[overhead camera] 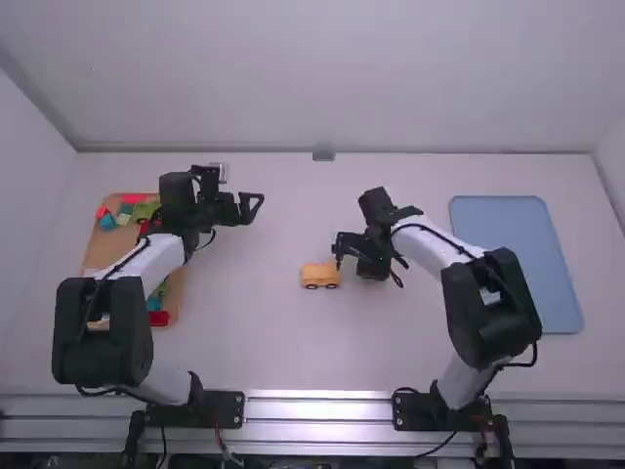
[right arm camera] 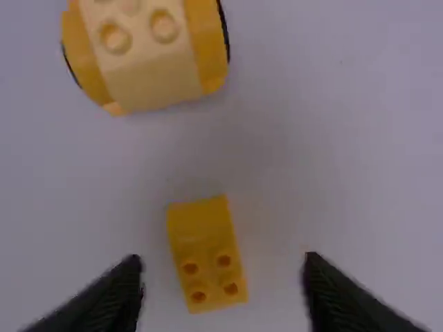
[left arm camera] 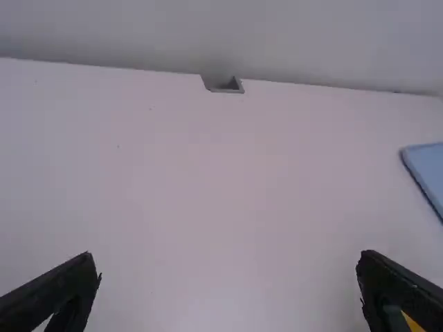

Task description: Assemble lego blocks to make yellow taxi

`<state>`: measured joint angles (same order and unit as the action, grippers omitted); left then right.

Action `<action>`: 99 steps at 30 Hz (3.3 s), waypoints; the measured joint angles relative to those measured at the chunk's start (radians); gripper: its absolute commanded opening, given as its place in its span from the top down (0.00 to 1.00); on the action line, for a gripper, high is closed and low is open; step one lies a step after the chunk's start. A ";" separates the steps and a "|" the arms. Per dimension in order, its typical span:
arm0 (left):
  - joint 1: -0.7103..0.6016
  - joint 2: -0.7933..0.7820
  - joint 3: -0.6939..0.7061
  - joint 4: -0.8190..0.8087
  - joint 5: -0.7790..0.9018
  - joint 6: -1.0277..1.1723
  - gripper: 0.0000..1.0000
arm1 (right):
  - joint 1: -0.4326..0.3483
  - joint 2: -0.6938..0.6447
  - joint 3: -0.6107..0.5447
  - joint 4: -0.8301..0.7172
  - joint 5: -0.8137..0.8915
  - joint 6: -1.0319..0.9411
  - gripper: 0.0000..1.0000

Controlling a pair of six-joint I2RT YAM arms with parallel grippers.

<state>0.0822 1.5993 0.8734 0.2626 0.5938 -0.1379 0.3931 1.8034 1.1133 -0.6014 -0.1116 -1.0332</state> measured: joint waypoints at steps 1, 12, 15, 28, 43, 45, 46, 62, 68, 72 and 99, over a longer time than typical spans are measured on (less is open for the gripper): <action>0.000 0.000 0.000 0.005 -0.001 -0.006 0.01 | 0.003 -0.007 0.000 -0.004 -0.011 0.005 0.04; 0.000 0.000 0.000 -0.026 0.018 -0.077 0.01 | -0.169 -0.242 -0.020 0.014 -0.396 -0.136 0.01; 0.000 0.000 0.000 -0.011 0.160 0.049 0.01 | -0.273 -0.254 -0.083 0.055 -0.544 -0.214 0.01; -0.059 0.000 0.001 -0.381 0.531 0.835 0.01 | -0.448 -0.018 -0.280 0.277 -0.866 -0.331 0.01; -0.126 0.006 0.001 -0.461 0.559 1.212 0.01 | -0.469 0.302 -0.130 0.223 -0.909 -0.538 0.15; -0.126 0.014 0.001 -0.461 0.559 1.212 0.01 | -0.469 0.333 -0.101 0.209 -0.911 -0.550 0.24; -0.126 0.016 0.001 -0.461 0.559 1.212 0.01 | -0.469 0.345 -0.090 0.200 -0.911 -0.558 0.26; -0.143 0.037 -0.222 0.042 0.554 1.123 0.00 | -0.484 0.375 -0.077 0.165 -0.923 -0.597 0.63; -0.208 0.208 -0.277 0.356 0.554 1.009 0.01 | -0.484 0.375 -0.012 -0.111 -0.993 -0.675 0.67; -0.248 0.327 -0.275 0.420 0.524 0.970 0.01 | -0.474 0.375 0.078 -0.353 -1.017 -0.798 0.69; -0.263 0.408 -0.160 0.351 0.457 0.892 0.01 | -0.553 0.039 -0.217 0.011 -1.088 -0.783 0.01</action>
<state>-0.1806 2.0075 0.7136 0.6136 1.0512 0.7544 -0.1596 1.8420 0.8959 -0.5907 -1.1999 -1.8160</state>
